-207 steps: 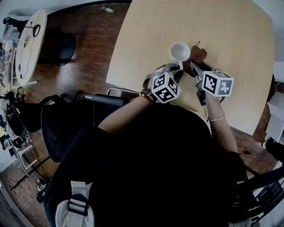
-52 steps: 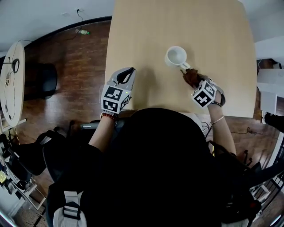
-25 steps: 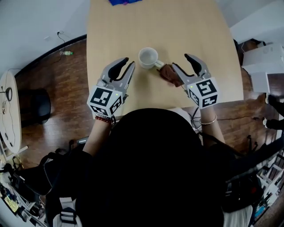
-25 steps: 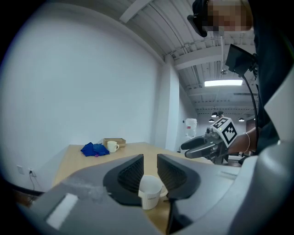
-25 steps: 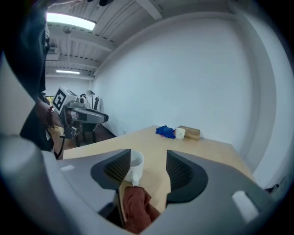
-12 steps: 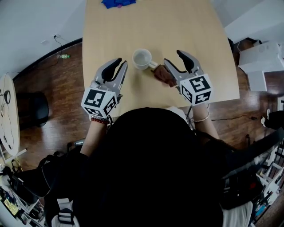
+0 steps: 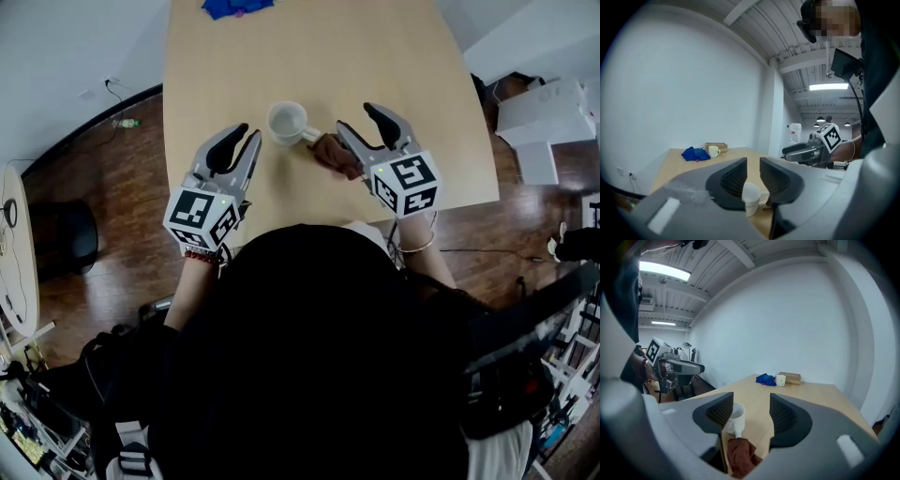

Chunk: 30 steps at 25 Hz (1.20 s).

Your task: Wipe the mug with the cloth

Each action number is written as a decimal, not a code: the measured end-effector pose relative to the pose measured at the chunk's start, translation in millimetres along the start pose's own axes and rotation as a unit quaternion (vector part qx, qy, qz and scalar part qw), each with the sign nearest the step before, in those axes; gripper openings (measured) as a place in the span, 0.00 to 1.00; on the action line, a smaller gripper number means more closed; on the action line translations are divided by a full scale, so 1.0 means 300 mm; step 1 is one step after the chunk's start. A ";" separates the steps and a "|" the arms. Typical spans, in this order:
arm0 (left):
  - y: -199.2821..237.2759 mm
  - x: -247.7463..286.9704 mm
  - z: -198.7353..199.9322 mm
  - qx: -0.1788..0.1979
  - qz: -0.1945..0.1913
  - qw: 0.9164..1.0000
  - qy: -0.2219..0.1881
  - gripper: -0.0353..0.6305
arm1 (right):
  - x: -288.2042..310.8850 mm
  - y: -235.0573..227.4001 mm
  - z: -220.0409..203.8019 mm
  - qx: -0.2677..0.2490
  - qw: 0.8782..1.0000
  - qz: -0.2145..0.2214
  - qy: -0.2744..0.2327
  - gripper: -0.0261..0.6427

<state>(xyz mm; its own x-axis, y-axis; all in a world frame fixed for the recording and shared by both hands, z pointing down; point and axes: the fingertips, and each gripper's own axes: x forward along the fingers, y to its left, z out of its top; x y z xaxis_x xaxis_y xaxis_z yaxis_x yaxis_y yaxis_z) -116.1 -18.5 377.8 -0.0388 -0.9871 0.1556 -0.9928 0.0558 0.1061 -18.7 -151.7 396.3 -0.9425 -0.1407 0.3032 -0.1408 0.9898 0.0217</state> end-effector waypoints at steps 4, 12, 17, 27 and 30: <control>-0.004 0.000 0.000 0.001 -0.003 1.000 0.000 0.17 | -0.003 -0.009 0.000 0.001 1.000 -0.003 0.001 0.40; -0.005 0.000 -0.010 0.001 -0.006 1.000 0.006 0.17 | -0.001 -0.014 -0.006 0.004 1.000 -0.004 0.005 0.40; -0.003 -0.003 -0.015 -0.001 -0.004 1.000 0.007 0.17 | -0.003 -0.019 -0.012 0.006 1.000 -0.006 0.008 0.40; -0.005 0.016 -0.053 -0.004 -0.005 1.000 0.026 0.17 | -0.083 -0.078 0.001 0.014 1.000 -0.022 0.003 0.40; 0.020 -0.025 -0.097 0.002 0.010 0.999 0.043 0.19 | -0.150 -0.157 -0.056 0.015 0.999 -0.041 0.032 0.40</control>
<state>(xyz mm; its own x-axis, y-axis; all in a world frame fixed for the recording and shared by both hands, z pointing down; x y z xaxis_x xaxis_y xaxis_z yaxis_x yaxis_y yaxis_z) -118.3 -6.4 405.7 -0.0482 -0.9693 0.2412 -0.9924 0.0739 0.0986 35.5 -191.6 397.6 -0.9060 -0.2182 0.3626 -0.2261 0.9739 0.0210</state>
